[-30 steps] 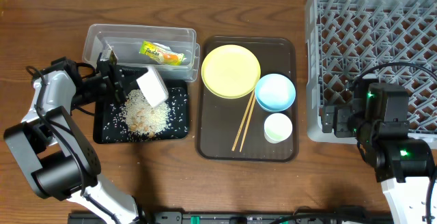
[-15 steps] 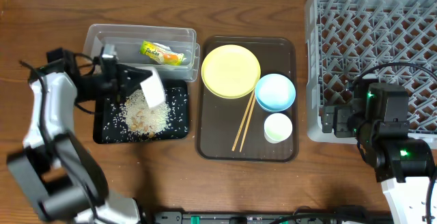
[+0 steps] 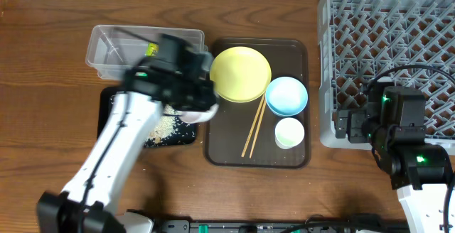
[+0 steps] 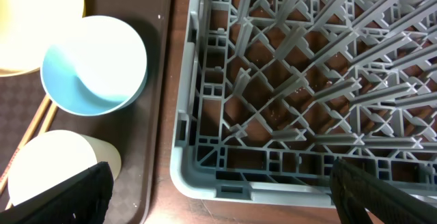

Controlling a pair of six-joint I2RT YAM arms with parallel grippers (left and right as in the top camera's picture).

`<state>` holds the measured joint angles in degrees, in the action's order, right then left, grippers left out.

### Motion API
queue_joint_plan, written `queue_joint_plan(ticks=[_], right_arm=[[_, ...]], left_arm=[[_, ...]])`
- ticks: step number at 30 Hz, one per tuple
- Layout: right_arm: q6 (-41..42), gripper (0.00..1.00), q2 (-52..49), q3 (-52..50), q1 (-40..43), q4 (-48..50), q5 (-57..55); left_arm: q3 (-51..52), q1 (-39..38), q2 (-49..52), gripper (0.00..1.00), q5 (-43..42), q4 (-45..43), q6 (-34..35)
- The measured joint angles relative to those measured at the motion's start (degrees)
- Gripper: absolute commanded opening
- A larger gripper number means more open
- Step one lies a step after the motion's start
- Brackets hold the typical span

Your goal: Sort waste into correct bins and load items into the dishwasher rack

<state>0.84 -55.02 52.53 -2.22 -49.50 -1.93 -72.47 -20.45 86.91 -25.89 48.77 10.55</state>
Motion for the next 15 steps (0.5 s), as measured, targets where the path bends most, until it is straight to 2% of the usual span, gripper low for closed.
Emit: queue_joint_plan(ticks=[6, 12, 15], right_arm=[[0.00, 0.99, 0.00, 0.00, 0.00, -0.11, 0.00], [0.00, 0.99, 0.00, 0.00, 0.00, -0.20, 0.00], [0.00, 0.99, 0.00, 0.00, 0.00, -0.20, 0.00]], left_arm=[[0.00, -10.01, 7.96, 0.07, 9.03, -4.70, 4.92], [0.00, -14.36, 14.97, 0.08, 11.50, -9.64, 7.56], [0.00, -15.80, 17.16, 0.13, 12.00, -12.44, 7.93]])
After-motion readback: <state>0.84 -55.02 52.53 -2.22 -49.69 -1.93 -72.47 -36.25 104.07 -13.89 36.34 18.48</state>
